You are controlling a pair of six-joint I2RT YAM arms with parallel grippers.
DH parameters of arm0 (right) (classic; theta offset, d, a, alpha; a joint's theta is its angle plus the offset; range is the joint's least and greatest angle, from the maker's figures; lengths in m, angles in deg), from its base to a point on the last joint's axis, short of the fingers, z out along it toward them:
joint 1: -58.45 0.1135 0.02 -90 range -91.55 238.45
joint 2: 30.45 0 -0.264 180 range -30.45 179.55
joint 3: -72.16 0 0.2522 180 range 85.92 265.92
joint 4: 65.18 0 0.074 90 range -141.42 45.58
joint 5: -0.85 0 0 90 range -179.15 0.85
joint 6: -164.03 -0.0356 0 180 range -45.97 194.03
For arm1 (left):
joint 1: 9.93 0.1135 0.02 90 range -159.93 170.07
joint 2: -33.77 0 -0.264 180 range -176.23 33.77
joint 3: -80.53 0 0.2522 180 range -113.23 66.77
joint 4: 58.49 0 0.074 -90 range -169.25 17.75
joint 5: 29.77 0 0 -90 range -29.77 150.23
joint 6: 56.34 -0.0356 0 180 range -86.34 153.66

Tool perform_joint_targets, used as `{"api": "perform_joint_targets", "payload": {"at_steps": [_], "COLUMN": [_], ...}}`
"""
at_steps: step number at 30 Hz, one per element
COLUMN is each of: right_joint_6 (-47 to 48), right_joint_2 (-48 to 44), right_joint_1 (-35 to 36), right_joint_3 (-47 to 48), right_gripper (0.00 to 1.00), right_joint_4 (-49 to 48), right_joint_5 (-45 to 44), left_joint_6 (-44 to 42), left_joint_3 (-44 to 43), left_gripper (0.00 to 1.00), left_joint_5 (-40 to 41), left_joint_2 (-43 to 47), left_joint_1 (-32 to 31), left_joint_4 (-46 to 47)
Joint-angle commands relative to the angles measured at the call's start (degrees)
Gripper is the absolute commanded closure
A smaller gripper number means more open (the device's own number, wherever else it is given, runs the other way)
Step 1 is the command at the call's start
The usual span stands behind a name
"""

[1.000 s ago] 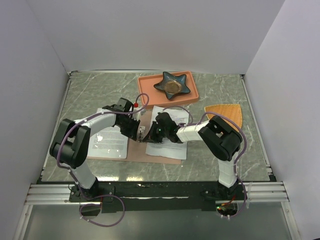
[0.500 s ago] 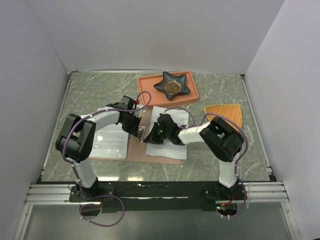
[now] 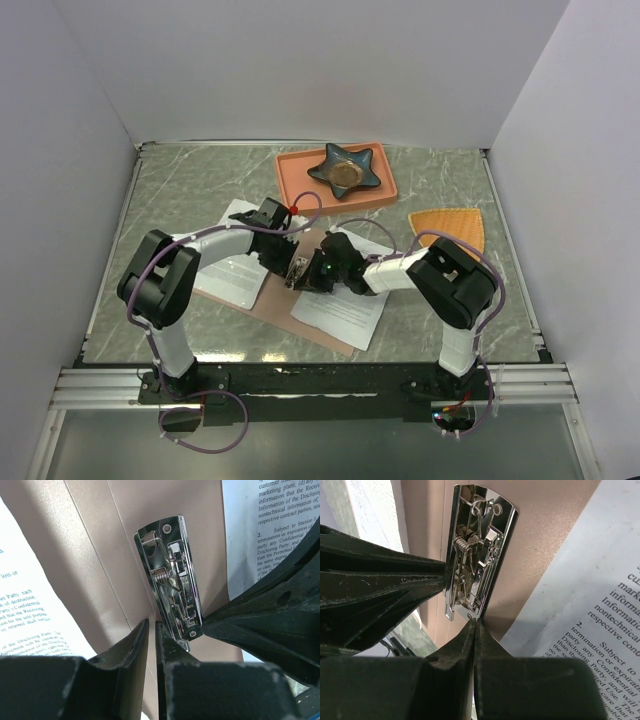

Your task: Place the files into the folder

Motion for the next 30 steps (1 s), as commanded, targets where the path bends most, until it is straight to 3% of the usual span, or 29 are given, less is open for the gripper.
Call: {"api": "perform_joint_targets", "payload": {"at_steps": [1,5,12,19,30], "right_joint_6": [1.9,2.3,4.2,7.2,8.9], "right_joint_2": [1.2,1.8,2.0,-0.2,3.2], "right_joint_1": [-0.5,-0.9,-2.6,-4.3,-6.6], "right_joint_3": [-2.9,-2.6,-1.3,0.1,6.2], "right_gripper": [0.97,0.97,0.95,0.87,0.85], "right_joint_4": [7.1,7.8,9.9,13.8,17.3], "right_joint_5": [-5.3,-5.5,-5.5,-6.5,-6.1], "left_joint_6": [0.5,-0.2,-1.4,-2.4,-4.2], "left_joint_3": [-1.3,0.0,2.2,3.7,4.5], "left_gripper": [0.82,0.75,0.73,0.77,0.79], "left_joint_5": [-3.1,-1.9,-4.6,-2.8,-0.9], "left_joint_2": [2.3,5.1,7.7,4.3,2.4], "left_joint_1": [-1.2,-1.1,0.0,0.3,1.2], "left_joint_4": [-1.7,-3.0,-2.5,1.6,4.3]}}
